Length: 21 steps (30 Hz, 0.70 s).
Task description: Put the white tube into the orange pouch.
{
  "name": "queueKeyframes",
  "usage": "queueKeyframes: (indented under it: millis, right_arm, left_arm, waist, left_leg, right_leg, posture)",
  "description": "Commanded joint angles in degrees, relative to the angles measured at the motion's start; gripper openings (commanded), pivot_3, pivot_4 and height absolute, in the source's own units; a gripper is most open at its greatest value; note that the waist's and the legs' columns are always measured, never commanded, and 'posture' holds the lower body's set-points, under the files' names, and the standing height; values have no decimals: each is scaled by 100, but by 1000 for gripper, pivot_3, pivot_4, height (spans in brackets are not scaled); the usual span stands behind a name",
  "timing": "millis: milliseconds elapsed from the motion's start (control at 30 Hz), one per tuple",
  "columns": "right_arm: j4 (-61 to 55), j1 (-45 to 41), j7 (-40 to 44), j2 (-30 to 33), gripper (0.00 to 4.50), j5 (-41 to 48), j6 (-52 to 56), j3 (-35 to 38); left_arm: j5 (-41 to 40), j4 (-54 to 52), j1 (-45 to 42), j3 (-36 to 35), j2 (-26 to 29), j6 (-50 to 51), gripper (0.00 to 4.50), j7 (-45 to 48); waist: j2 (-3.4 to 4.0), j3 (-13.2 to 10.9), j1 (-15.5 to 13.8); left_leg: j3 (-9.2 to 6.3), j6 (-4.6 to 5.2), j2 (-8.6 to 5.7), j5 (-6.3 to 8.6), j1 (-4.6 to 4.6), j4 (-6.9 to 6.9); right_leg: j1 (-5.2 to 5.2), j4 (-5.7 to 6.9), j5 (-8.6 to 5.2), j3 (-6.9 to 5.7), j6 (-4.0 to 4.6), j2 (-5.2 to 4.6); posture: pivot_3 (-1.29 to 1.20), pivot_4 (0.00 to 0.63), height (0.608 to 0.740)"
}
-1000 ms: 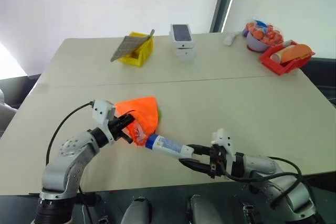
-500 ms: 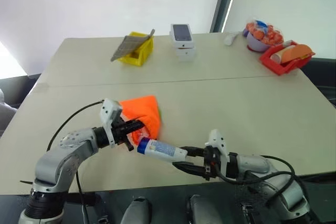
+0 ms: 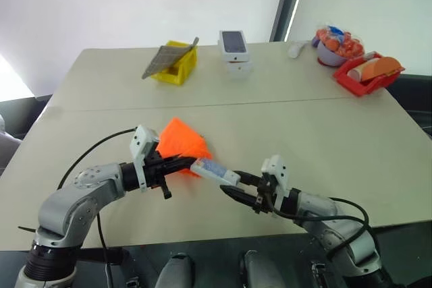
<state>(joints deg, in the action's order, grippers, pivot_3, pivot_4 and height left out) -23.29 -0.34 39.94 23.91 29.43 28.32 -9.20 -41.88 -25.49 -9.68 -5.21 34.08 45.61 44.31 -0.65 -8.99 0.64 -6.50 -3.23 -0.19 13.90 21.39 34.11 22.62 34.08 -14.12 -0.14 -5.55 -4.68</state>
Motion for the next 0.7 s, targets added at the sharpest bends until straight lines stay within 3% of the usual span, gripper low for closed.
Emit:
queueKeyframes:
  millis: [33,233,700]
  right_arm:
    - [-190,-137,-107,-91,1848,50,-22,103]
    - [-130,-436,-91,-126,1848,-147,128,-300]
    - [1175,-2028,-633,-958,1848,-1112,412,-911]
  left_arm:
    - [-87,-254,-11,55,26,-58,0,21]
    - [-7,-276,28,228,-19,-119,0,-20]
    - [68,-619,258,569,-252,-228,0,-270]
  waist:
    - [0,0,4]
    - [0,0,7]
    - [0,0,22]
  left_leg:
    - [0,0,0,0,0,0]
    - [0,0,0,0,0,-3]
    - [0,1,0,-1,0,-8]
  right_leg:
    - [0,0,0,0,0,0]
    - [2,0,0,0,0,0]
    - [4,2,15,1,23,3]
  posture:
    - [0,150,740]
    - [0,150,740]
    - [0,150,740]
